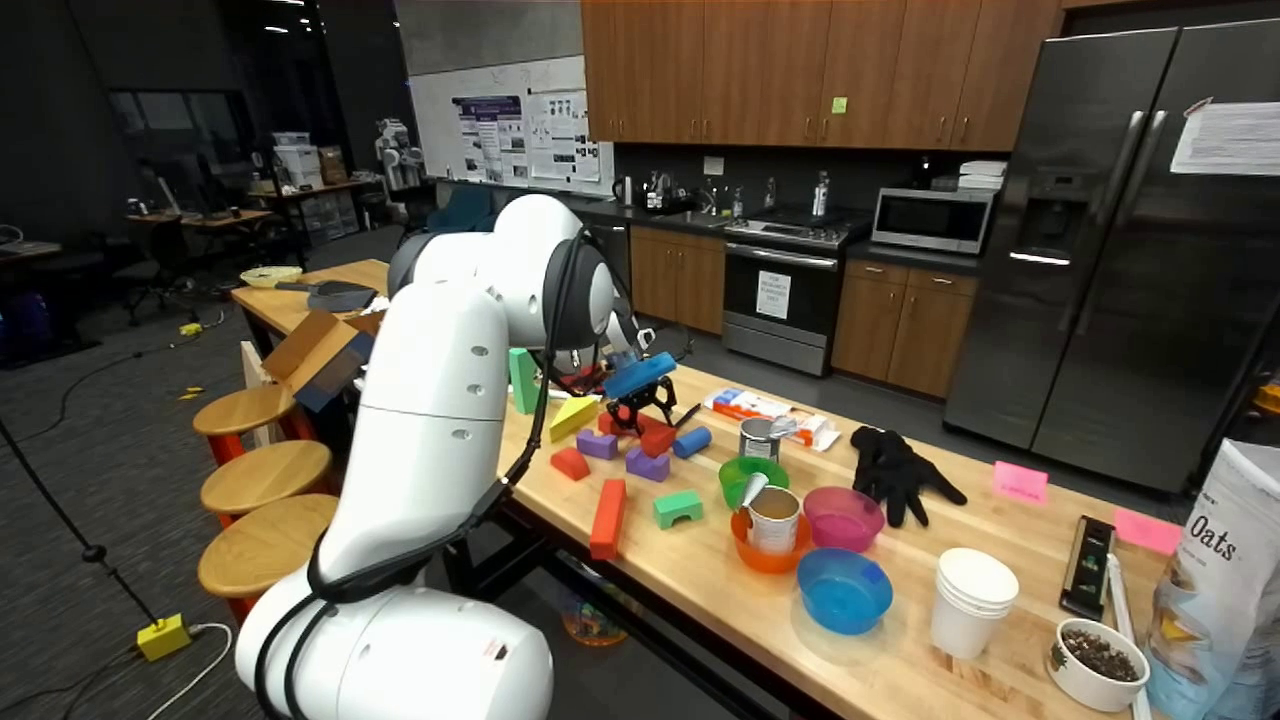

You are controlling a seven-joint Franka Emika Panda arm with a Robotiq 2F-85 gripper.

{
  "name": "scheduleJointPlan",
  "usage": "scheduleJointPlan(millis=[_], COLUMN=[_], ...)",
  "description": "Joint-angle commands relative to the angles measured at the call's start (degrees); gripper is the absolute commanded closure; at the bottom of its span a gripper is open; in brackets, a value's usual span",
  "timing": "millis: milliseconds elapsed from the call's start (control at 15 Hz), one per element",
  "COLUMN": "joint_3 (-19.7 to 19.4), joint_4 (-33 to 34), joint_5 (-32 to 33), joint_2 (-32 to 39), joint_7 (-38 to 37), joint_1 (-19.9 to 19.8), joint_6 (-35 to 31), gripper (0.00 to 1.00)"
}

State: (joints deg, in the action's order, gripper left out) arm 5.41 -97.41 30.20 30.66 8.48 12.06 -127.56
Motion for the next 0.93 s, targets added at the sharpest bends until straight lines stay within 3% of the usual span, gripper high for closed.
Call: scheduleJointPlan(millis=[0, 333, 867], joint_3=[0.36, 0.15, 1.51], joint_4=[0.56, -2.30, -12.42], joint_5=[-3.94, -7.64, -17.27], joint_2=[0.86, -2.29, -11.33], joint_7=[1.79, -1.77, -14.64], joint_1=[-0.30, 0.25, 1.34], joint_6=[1.23, 5.61, 22.15], gripper=[0.61, 0.61, 0.61])
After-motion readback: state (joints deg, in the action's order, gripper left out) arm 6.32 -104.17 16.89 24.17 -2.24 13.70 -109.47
